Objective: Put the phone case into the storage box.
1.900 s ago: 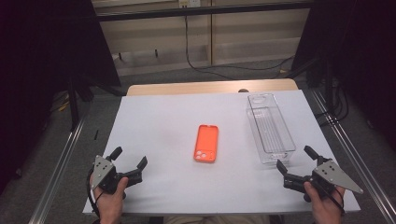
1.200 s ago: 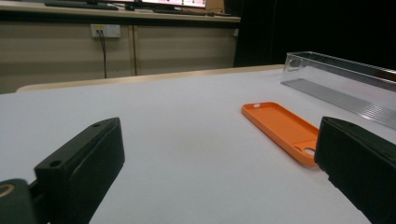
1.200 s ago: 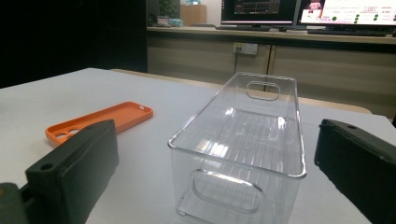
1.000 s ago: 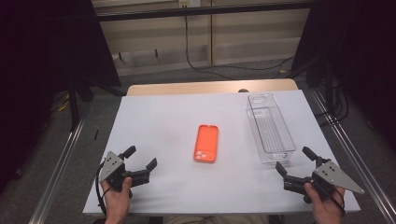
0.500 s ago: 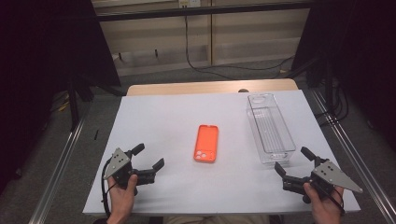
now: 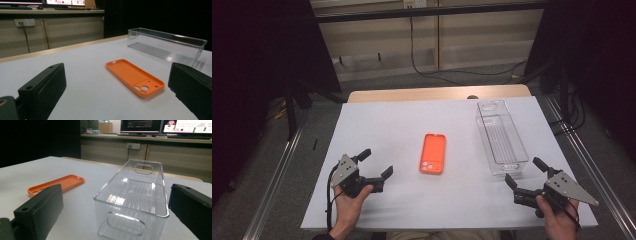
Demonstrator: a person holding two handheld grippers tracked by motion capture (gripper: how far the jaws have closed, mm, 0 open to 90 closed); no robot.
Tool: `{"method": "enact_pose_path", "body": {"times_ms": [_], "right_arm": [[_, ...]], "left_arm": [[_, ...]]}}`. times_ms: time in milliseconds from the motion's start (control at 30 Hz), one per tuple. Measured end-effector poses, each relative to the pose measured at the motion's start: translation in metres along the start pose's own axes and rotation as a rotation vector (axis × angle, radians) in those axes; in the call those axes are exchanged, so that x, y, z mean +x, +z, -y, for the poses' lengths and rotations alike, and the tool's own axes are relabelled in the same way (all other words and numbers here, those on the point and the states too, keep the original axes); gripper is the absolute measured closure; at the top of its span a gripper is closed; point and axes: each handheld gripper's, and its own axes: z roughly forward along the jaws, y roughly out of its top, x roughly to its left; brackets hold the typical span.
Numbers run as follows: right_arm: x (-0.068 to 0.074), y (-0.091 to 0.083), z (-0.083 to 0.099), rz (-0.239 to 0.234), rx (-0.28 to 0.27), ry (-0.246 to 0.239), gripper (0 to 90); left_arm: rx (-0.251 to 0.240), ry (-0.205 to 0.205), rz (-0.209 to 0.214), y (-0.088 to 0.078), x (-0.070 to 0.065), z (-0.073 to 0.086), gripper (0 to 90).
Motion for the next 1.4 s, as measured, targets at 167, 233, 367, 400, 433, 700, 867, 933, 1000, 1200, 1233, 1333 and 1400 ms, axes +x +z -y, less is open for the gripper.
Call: {"method": "enact_pose_path", "body": {"times_ms": [167,233,367,400,433,700,867,933,1000,1200,1233,1333,1400], "right_arm": [[0.0,0.0,0.0,0.002,0.002,-0.003,0.0],[-0.001,0.0,0.0,0.002,0.003,-0.004,0.0],[-0.001,0.0,0.0,0.002,0.003,-0.002,0.0],[-0.001,0.0,0.0,0.001,0.003,-0.002,0.0],[-0.001,0.0,0.0,0.001,0.003,-0.001,0.0],[-0.001,0.0,0.0,0.002,0.002,-0.003,0.0],[-0.001,0.0,0.0,0.0,0.0,-0.003,0.0],[-0.001,0.0,0.0,-0.001,0.001,-0.003,0.0],[0.0,0.0,0.0,0.0,0.0,-0.003,0.0],[0.0,-0.001,0.0,-0.001,0.0,-0.003,0.0],[-0.001,0.0,0.0,-0.003,0.0,-0.003,0.0],[0.0,0.0,0.0,-0.001,0.0,-0.005,0.0],[0.0,0.0,0.0,0.0,0.0,-0.004,0.0]], "left_arm": [[-0.026,0.013,0.017,0.011,-0.004,-0.003,1.8],[-0.025,0.008,0.024,0.015,-0.006,-0.003,1.7],[-0.022,0.006,0.03,0.019,-0.008,-0.004,1.7],[-0.025,0.005,0.036,0.022,-0.009,-0.004,1.8],[-0.024,0.011,0.035,0.023,-0.008,-0.005,1.7],[-0.025,-0.001,0.039,0.034,-0.009,-0.006,2.3],[-0.029,0.007,0.052,0.041,-0.011,-0.009,2.6],[-0.031,0.021,0.054,0.044,-0.012,-0.011,2.6],[-0.033,0.022,0.054,0.045,-0.012,-0.012,2.6],[-0.014,0.032,0.066,0.054,-0.015,-0.011,2.6],[-0.015,0.036,0.065,0.055,-0.015,-0.011,2.6],[-0.021,0.032,0.068,0.059,-0.016,-0.012,2.5],[-0.025,0.034,0.07,0.062,-0.017,-0.014,2.6]]}}
